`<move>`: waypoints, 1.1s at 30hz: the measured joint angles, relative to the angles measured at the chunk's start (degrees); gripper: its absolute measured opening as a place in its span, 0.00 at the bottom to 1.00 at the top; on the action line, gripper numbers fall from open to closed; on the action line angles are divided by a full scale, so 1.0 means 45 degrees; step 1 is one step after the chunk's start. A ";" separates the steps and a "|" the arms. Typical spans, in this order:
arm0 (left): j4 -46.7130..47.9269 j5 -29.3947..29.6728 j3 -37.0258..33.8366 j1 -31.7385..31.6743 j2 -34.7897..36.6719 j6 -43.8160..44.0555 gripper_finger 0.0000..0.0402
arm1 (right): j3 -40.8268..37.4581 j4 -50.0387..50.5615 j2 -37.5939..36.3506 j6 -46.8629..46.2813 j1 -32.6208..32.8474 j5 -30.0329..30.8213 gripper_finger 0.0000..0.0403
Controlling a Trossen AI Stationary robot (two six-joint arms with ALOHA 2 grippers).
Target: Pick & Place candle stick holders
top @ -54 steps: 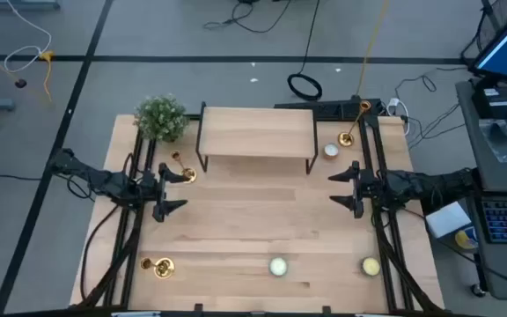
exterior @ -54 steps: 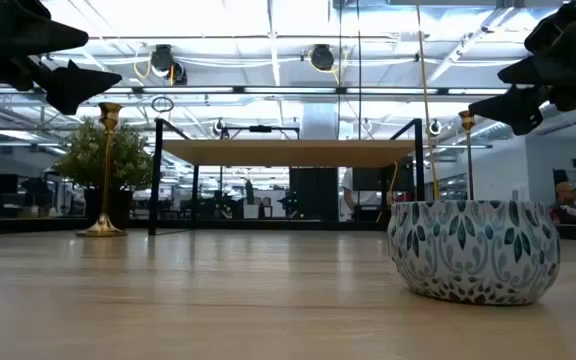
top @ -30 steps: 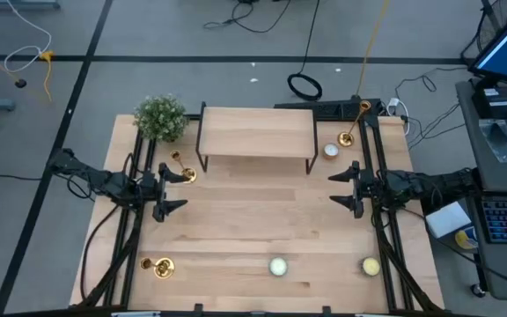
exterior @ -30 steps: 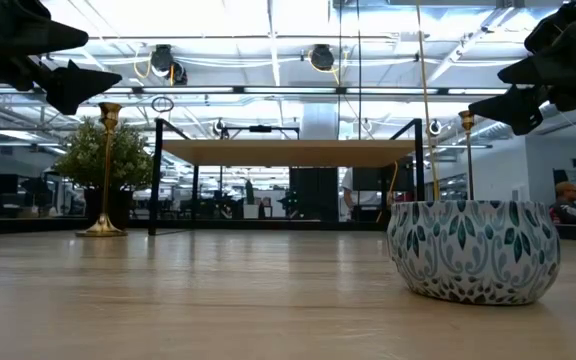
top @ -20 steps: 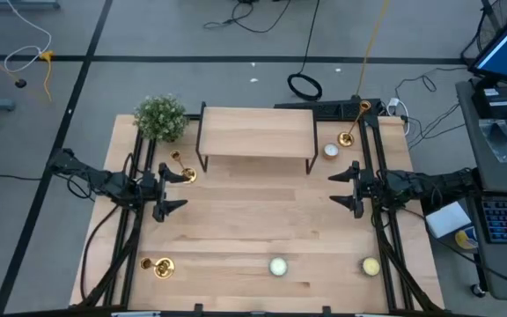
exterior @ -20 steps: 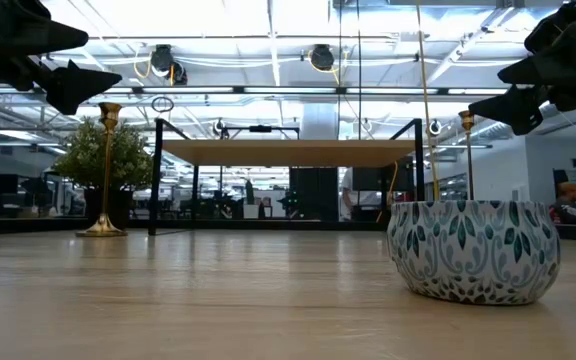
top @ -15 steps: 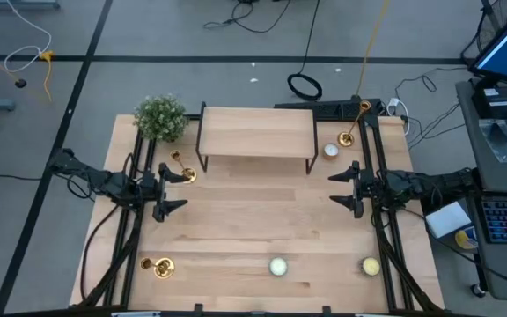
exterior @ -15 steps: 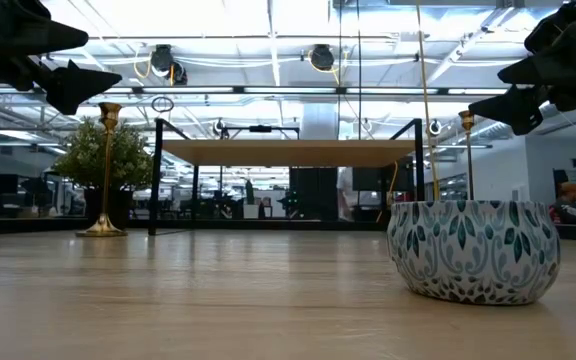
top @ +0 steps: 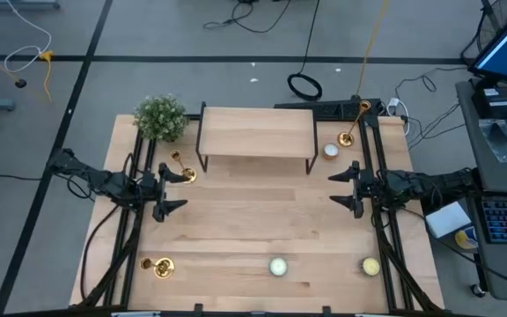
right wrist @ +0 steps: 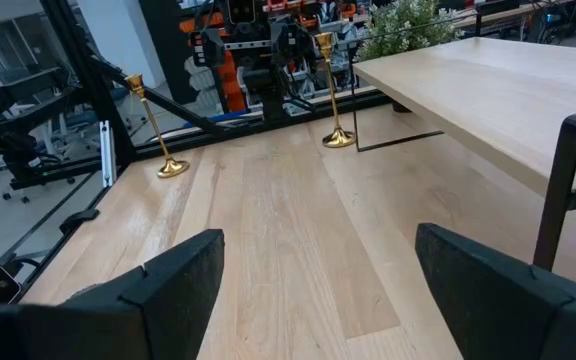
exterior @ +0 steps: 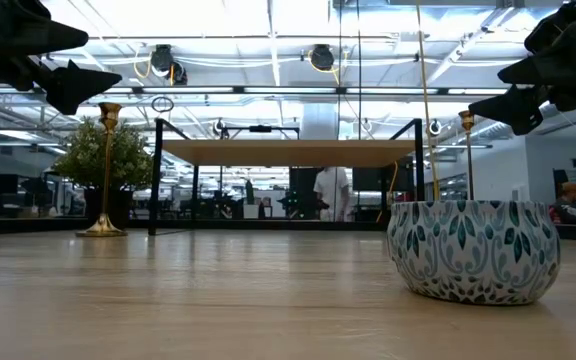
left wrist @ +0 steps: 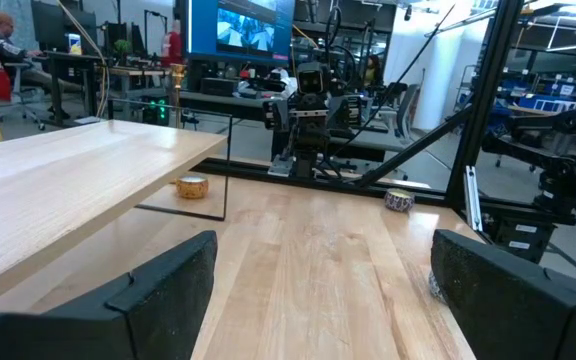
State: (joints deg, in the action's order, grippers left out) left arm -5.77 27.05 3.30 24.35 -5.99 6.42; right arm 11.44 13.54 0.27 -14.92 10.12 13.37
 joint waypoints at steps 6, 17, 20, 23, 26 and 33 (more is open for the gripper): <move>-0.0002 0.0001 0.0003 0.0003 0.0001 0.0000 0.91 | 0.0003 0.0000 0.0000 0.0000 -0.0002 0.0000 0.80; 0.0002 0.0224 -0.0002 0.0003 0.0003 -0.0122 0.91 | 0.0000 -0.0027 0.0005 -0.1864 -0.0003 0.0000 0.80; -0.0002 0.0339 0.0002 0.0000 0.0001 -0.0055 0.91 | 0.0000 -0.0475 0.0005 -0.2967 -0.0003 -0.0002 0.80; -0.0061 0.0365 0.0001 0.0001 -0.0002 -0.0054 0.91 | 0.0000 -0.1292 0.0000 -0.3845 0.0001 0.0000 0.80; -0.0083 0.0433 -0.0001 0.0001 -0.0002 -0.0053 0.91 | 0.0000 -0.2423 0.0003 -0.4091 -0.0003 0.0011 0.80; -0.0094 0.0438 0.0000 0.0000 -0.0002 -0.0005 0.91 | 0.0000 -0.5369 0.0000 -0.3432 0.0002 0.0972 0.80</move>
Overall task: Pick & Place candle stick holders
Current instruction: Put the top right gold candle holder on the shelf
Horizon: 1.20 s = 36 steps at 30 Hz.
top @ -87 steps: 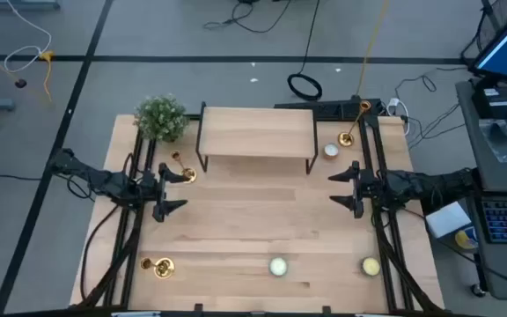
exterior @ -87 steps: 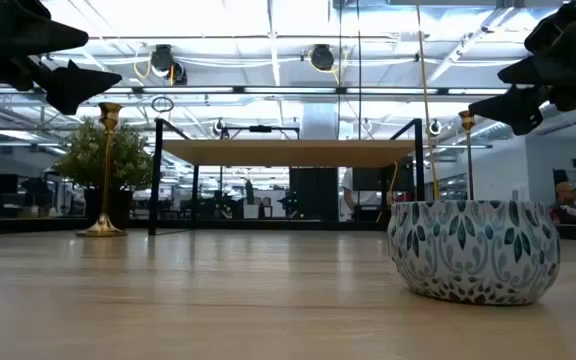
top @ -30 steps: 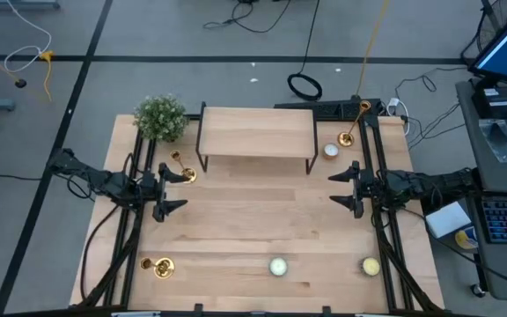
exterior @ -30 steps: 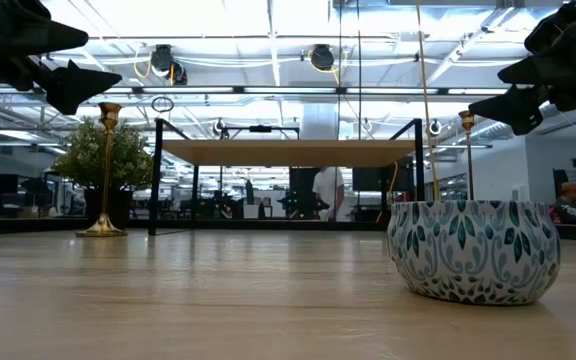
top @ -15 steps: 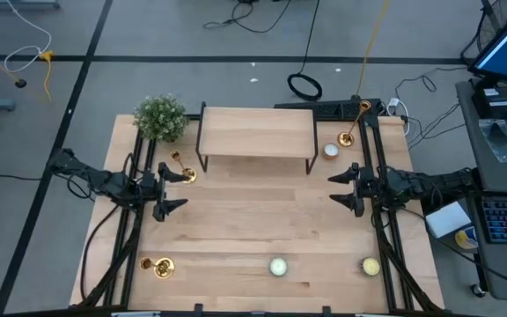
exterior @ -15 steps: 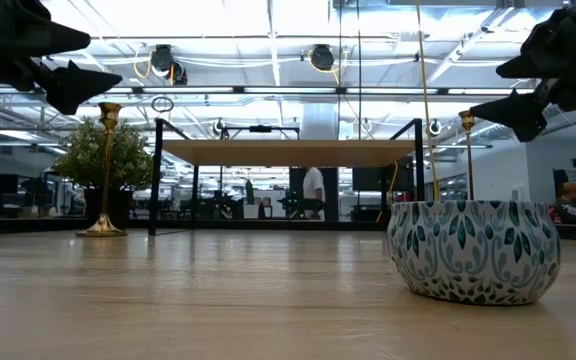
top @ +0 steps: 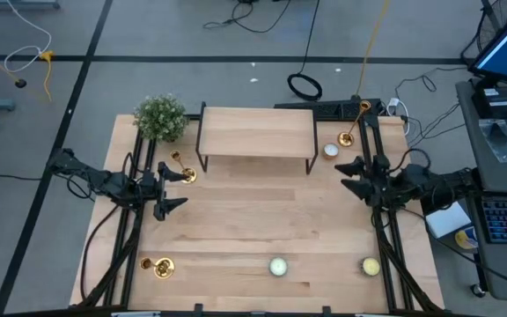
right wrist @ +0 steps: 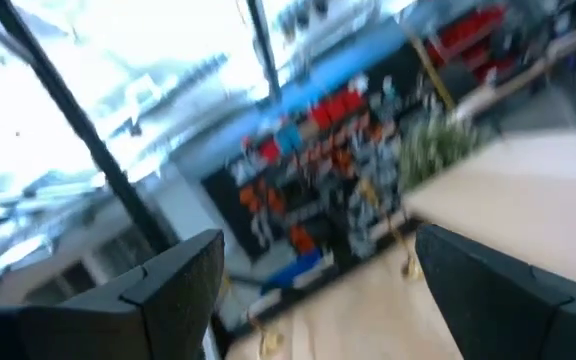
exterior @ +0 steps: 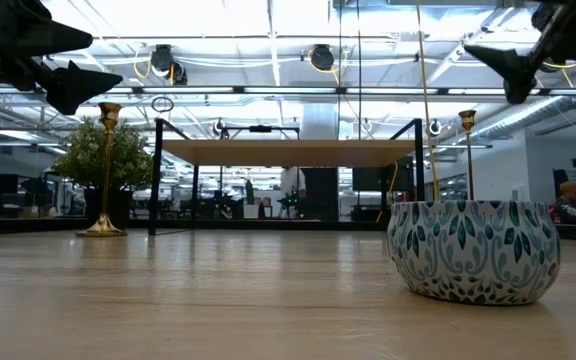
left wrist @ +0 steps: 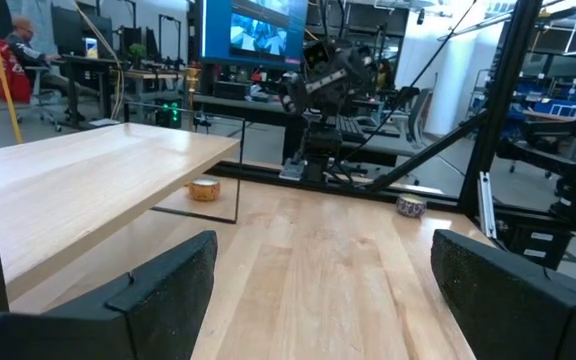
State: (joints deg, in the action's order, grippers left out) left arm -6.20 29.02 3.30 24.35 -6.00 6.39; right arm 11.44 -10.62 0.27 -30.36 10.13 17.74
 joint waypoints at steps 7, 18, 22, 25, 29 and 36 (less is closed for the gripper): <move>-0.0683 -0.0044 -0.0002 0.0001 0.0001 0.0547 0.91 | 0.0003 -0.2093 0.0000 0.0999 -0.0005 0.2200 0.80; -0.2104 -0.0061 -0.0002 0.0003 0.0000 0.1321 0.91 | 0.0030 -0.5610 0.0280 0.3977 -0.0001 0.3514 0.80; -0.2103 -0.0003 -0.0002 0.0001 0.0003 0.1336 0.91 | 0.0795 -0.5684 0.0995 0.5316 0.0000 0.4676 0.80; -0.2103 -0.0003 -0.0001 0.0003 0.0003 0.1336 0.91 | 0.1908 -0.4911 0.1899 0.6055 0.0000 0.5691 0.80; -0.2103 0.0000 -0.0002 0.0003 0.0001 0.1336 0.91 | 0.3938 -0.3063 0.3381 0.6697 0.0000 0.7213 0.80; -0.2094 0.0009 -0.0002 -0.0002 0.0005 0.1321 0.91 | 0.7204 0.0012 0.6313 0.7820 -0.0003 1.2759 0.80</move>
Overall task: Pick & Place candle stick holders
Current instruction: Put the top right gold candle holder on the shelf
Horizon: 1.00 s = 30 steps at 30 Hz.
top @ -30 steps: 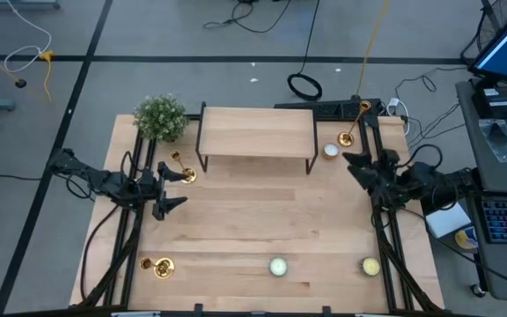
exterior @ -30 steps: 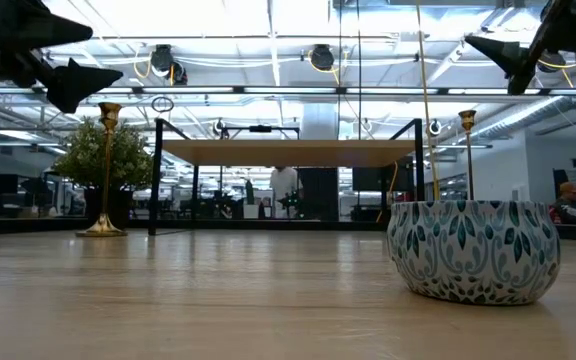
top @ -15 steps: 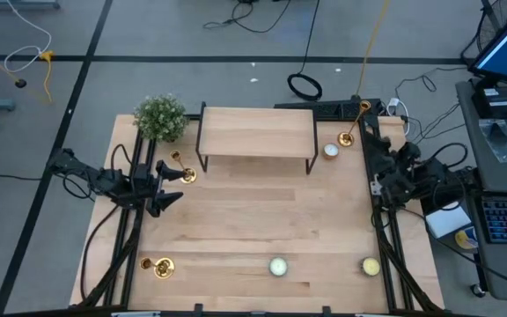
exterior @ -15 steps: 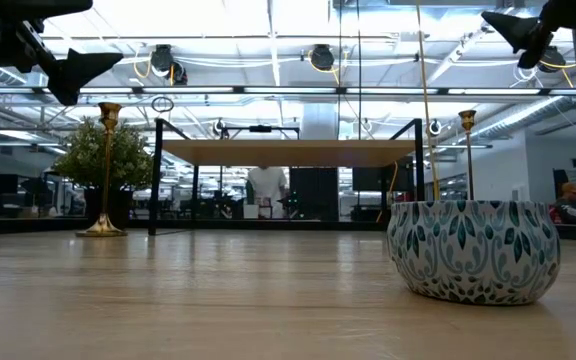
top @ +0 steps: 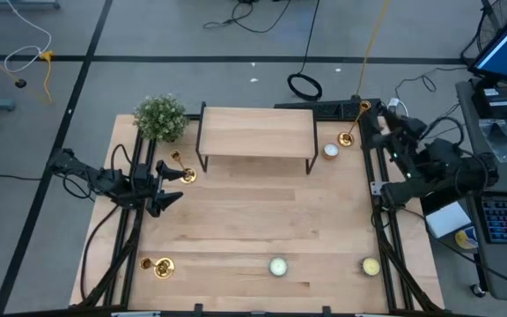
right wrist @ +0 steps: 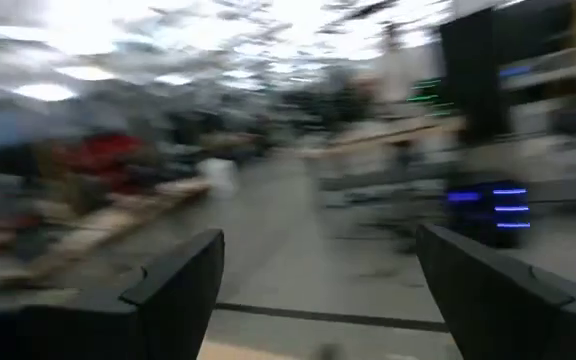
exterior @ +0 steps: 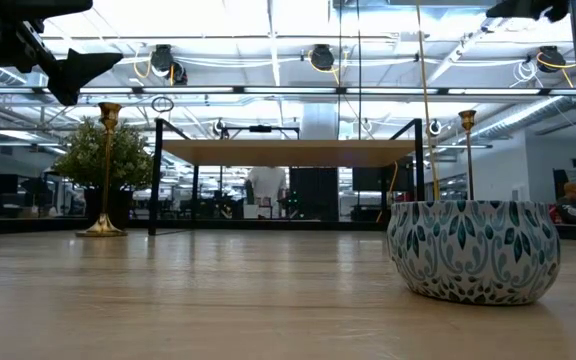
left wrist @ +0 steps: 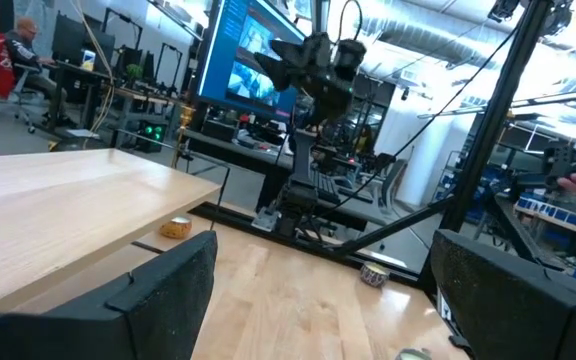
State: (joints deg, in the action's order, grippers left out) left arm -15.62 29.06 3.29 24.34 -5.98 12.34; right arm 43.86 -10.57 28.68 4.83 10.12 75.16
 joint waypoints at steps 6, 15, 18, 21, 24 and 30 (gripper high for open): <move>0.0106 0.0007 0.0005 0.0004 -0.0003 0.0010 0.91 | 0.1188 -0.1768 0.1934 0.3660 -0.0040 0.3268 0.80; 0.0093 0.0020 0.0001 0.0003 -0.0002 0.0015 0.91 | 0.1277 -0.7546 0.3271 0.7894 -0.0085 0.3303 0.80; 0.0093 0.0020 0.0000 0.0003 -0.0002 0.0018 0.91 | 0.1277 -0.7455 0.3356 0.8176 -0.0085 0.3306 0.80; 0.0093 0.0015 0.0002 0.0003 -0.0002 0.0039 0.91 | 0.1272 -0.6955 0.3428 0.8185 -0.0125 0.3299 0.80; 0.0092 0.0015 0.0000 0.0004 -0.0005 0.0075 0.91 | 0.1272 -0.5689 0.3450 0.8187 -0.0370 0.3298 0.80; 0.0083 0.0010 0.0001 0.0003 0.0000 0.0398 0.91 | 0.1262 -0.4177 0.3599 0.7673 -0.0580 0.3298 0.80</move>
State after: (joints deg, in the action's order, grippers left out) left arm -15.25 29.10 3.30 24.35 -5.98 14.13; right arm 49.54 -29.37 44.87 39.36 7.51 90.00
